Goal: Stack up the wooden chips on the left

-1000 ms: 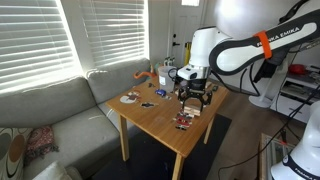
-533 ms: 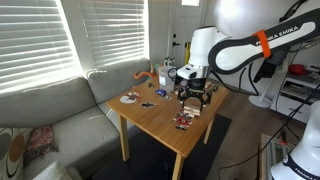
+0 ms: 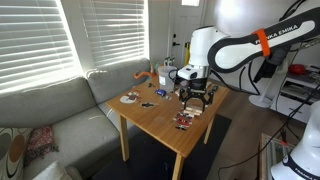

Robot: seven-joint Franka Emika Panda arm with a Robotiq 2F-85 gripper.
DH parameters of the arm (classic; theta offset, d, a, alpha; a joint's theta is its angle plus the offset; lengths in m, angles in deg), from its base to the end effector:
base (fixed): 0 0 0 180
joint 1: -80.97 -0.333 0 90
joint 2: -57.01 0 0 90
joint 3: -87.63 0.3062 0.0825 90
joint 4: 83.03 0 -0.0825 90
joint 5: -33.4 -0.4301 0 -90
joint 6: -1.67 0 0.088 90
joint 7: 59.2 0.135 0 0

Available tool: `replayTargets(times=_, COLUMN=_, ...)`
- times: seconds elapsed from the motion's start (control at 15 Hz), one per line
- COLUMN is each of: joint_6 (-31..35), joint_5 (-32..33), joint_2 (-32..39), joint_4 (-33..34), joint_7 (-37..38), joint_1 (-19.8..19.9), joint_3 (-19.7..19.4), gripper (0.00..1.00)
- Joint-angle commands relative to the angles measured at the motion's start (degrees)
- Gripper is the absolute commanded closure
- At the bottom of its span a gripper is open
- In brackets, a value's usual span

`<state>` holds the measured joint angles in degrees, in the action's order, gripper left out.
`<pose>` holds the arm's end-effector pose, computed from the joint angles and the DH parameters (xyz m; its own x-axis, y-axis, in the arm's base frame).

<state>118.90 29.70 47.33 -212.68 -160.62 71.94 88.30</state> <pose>0.5168 0.0935 0.3664 -0.3294 0.9421 0.0625 0.9426 0.3320 -0.0369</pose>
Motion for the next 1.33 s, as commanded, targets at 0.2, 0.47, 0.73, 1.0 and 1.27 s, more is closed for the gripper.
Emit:
replayTargets(times=0.2, joint_6=-1.5, joint_5=-1.9, joint_2=1.0, joint_4=2.0, joint_7=-1.8, joint_1=0.8, joint_3=0.1, gripper=0.40)
replayTargets(times=0.47, joint_6=-1.4, joint_5=-1.9, joint_2=1.1, joint_4=2.1, joint_7=-1.9, joint_1=0.9, joint_3=0.2, gripper=0.40)
replayTargets(times=0.73, joint_6=-1.3, joint_5=-2.0, joint_2=1.6, joint_4=2.6, joint_7=-2.0, joint_1=0.9, joint_3=0.2, gripper=0.40)
replayTargets(times=1.0, joint_6=-1.4, joint_5=-2.1, joint_2=2.3, joint_4=2.9, joint_7=-2.2, joint_1=1.0, joint_3=0.3, gripper=0.40)
replayTargets(times=1.27, joint_6=-1.6, joint_5=-2.2, joint_2=2.9, joint_4=3.3, joint_7=-2.1, joint_1=1.1, joint_3=0.4, gripper=0.40)
